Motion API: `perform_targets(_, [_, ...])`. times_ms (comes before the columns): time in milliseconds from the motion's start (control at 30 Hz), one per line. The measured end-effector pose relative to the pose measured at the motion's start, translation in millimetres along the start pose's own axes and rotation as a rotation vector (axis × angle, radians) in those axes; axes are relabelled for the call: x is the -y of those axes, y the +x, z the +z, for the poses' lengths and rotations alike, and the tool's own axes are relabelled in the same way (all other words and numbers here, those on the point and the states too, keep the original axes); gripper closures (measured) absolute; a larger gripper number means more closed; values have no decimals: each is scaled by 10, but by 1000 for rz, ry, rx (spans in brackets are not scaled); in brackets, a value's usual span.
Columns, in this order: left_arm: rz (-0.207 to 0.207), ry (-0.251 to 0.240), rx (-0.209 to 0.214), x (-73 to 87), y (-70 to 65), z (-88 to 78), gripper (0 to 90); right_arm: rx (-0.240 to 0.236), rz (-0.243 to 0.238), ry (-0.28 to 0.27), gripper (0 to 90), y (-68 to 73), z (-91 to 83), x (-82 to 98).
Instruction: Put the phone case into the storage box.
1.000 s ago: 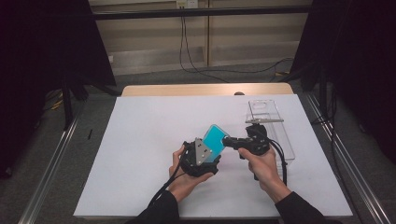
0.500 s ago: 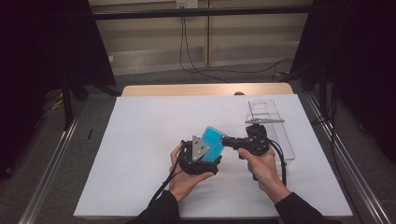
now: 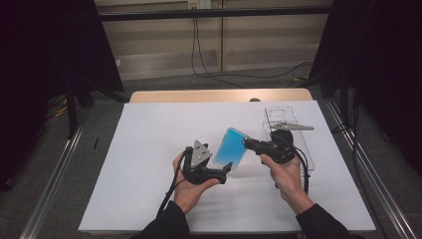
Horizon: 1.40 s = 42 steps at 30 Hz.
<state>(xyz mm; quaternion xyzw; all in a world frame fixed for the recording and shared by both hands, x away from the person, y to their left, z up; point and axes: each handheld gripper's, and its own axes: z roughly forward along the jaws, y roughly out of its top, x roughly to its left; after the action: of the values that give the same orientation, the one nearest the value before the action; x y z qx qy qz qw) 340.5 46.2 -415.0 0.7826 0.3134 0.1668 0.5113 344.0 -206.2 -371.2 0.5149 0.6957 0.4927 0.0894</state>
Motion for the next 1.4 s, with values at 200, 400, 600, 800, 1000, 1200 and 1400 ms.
perform_targets(200, [-20,3,-36,-14,100,-90,29,36,-36,-34,823,-24,-62,-31])
perform_targets(400, [42,8,-33,-17,122,-157,48,53,-57,-47,824,-62,-102,-47])
perform_targets(600, [63,-62,-23,8,155,-205,53,75,-72,-66,823,-92,-154,-76])
perform_targets(800, [42,-120,-56,81,256,-321,53,91,-89,-86,824,-137,-193,-90])
perform_targets(1000, [44,-136,-64,182,336,-436,60,104,-107,-97,824,-150,-229,-103])
perform_targets(1200, [29,-167,-75,232,385,-576,30,111,-113,-105,825,-174,-257,-114])
perform_targets(1400, [40,-163,-68,319,438,-679,17,128,-117,-115,825,-193,-295,-138])
